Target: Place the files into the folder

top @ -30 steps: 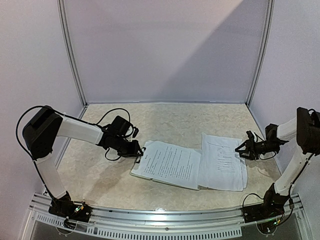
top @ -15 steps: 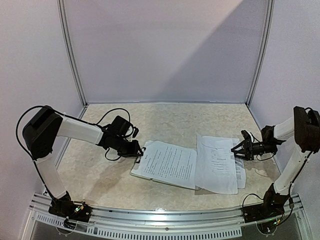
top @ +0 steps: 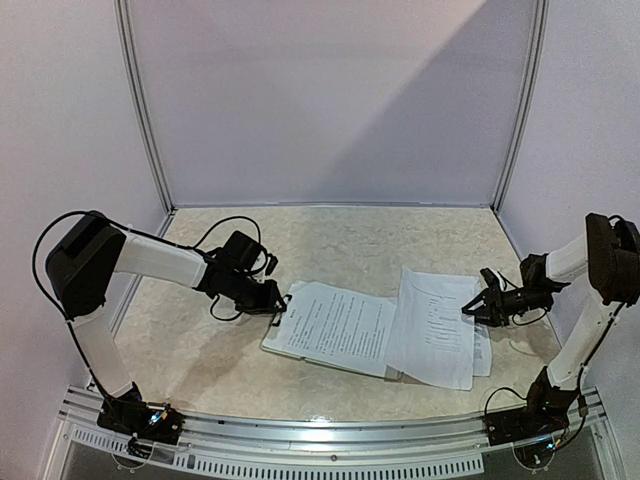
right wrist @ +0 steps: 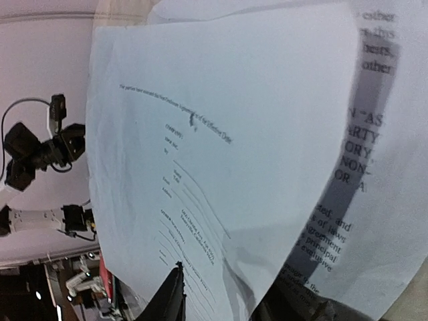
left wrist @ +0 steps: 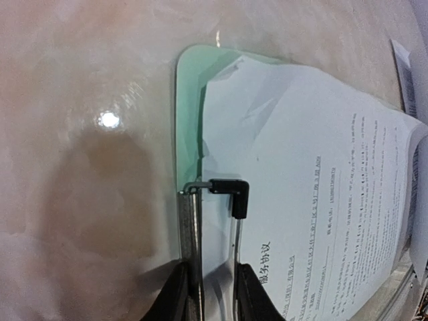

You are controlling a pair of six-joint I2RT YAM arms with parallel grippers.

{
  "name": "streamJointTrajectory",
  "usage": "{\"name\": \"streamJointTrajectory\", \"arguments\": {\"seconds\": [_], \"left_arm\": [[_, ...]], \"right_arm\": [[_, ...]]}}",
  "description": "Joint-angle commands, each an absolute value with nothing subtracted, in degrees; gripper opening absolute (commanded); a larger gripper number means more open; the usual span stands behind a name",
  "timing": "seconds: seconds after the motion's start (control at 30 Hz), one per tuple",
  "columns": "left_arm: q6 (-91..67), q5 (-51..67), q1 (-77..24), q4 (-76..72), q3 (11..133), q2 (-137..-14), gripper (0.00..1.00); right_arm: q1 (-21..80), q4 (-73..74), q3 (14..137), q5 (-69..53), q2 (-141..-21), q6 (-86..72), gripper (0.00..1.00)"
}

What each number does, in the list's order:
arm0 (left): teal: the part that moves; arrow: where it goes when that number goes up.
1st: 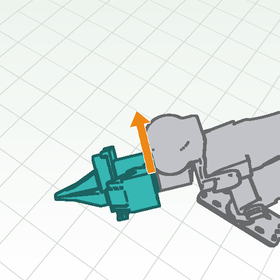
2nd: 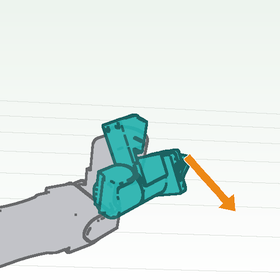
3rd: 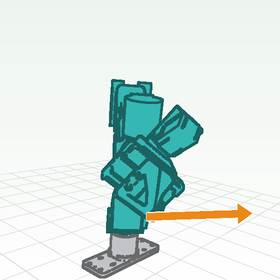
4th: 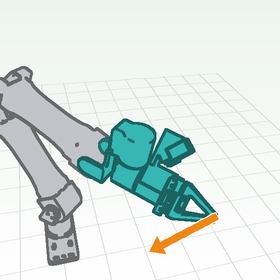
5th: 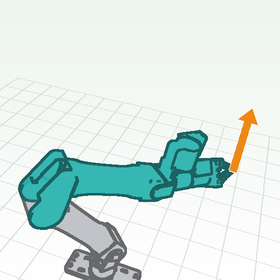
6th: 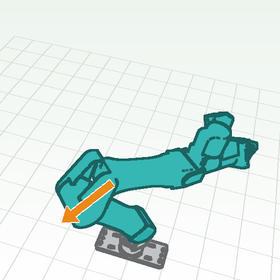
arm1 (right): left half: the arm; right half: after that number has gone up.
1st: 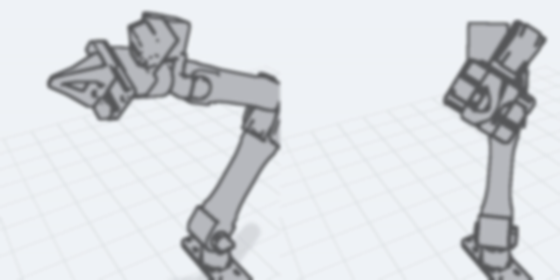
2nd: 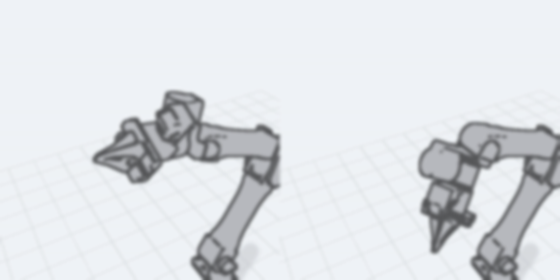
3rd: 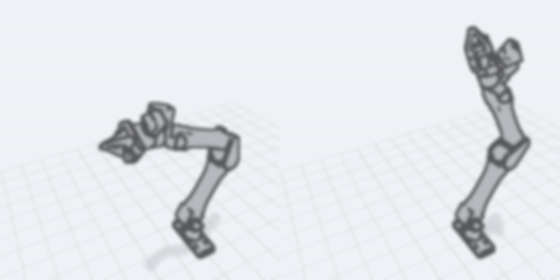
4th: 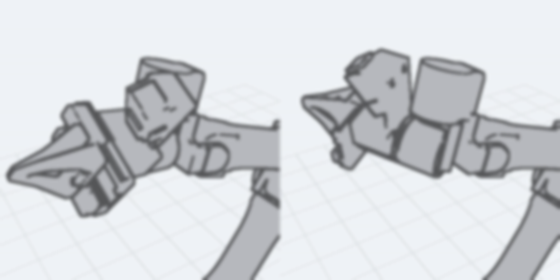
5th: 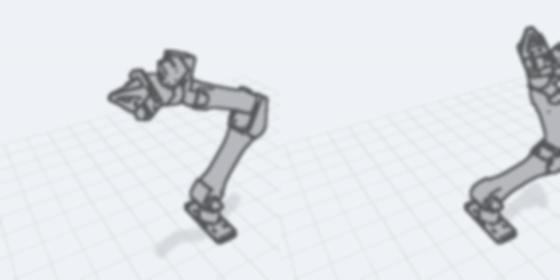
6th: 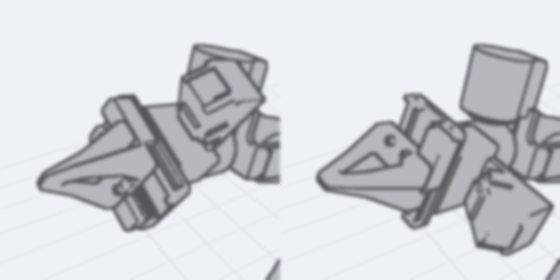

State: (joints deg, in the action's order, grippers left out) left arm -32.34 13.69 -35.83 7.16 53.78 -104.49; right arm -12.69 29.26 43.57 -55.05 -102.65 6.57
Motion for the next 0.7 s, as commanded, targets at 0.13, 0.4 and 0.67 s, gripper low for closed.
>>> {"name": "streamJointTrajectory", "arguments": {"seconds": [0.13,0.4,0.67], "left_arm": [[-32.15,15.21,-37.00,13.14,52.65,-107.89,0.00],[-32.07,15.27,-37.00,13.29,52.89,-107.89,0.00],[-32.03,15.30,-37.00,13.31,53.52,-108.13,0.00]], "right_arm": [[-11.59,28.22,44.48,-50.70,-103.01,7.92,0.02],[-11.54,37.26,52.98,-44.48,-85.07,16.93,0.00],[-7.51,58.53,65.62,-56.31,-78.41,34.94,0.00]]}}
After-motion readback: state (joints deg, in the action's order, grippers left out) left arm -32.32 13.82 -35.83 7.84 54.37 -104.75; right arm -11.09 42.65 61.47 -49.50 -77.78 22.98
